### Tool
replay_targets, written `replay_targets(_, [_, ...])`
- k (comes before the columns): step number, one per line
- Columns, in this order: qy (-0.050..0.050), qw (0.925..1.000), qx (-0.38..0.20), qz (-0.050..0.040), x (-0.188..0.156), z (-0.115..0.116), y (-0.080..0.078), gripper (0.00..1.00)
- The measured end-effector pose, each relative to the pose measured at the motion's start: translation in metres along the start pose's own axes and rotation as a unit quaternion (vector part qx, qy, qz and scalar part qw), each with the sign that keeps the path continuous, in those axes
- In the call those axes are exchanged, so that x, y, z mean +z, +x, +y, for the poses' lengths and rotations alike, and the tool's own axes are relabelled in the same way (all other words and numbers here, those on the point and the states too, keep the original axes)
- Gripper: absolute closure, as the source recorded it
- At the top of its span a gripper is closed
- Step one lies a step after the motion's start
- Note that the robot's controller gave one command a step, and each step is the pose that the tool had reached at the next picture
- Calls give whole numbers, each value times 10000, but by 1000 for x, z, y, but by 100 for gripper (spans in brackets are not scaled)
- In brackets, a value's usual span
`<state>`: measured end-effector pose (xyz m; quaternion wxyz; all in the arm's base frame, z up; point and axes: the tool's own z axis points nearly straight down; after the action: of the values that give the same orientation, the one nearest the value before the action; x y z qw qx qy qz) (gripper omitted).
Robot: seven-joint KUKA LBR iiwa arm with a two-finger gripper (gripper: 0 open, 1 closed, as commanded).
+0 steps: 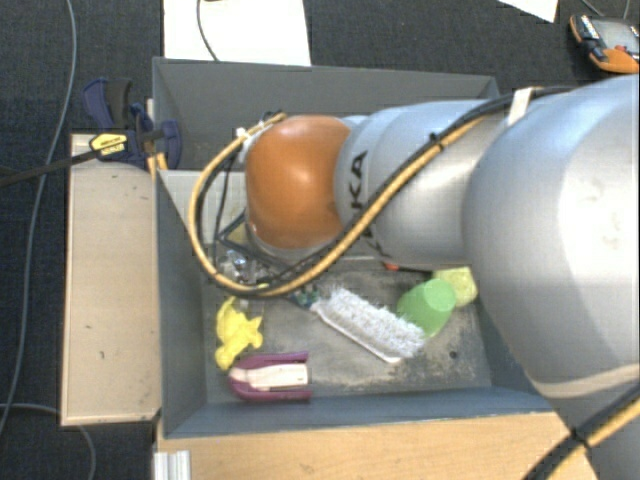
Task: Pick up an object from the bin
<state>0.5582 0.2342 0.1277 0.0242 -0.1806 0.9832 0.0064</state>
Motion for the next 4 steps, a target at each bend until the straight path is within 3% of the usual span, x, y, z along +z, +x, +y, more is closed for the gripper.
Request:
replay_targets(1, [2, 10000, -14, 26, -108, 2, -10, 100])
replay_targets(2, [-2, 10000, -69, 13, -33, 4, -1, 100])
replay_targets(3, [-1, 9999, -144, -14, -41, 10, 11, 100])
replay_targets(4, [-3, 9992, -390, -71, -29, 7, 9, 100])
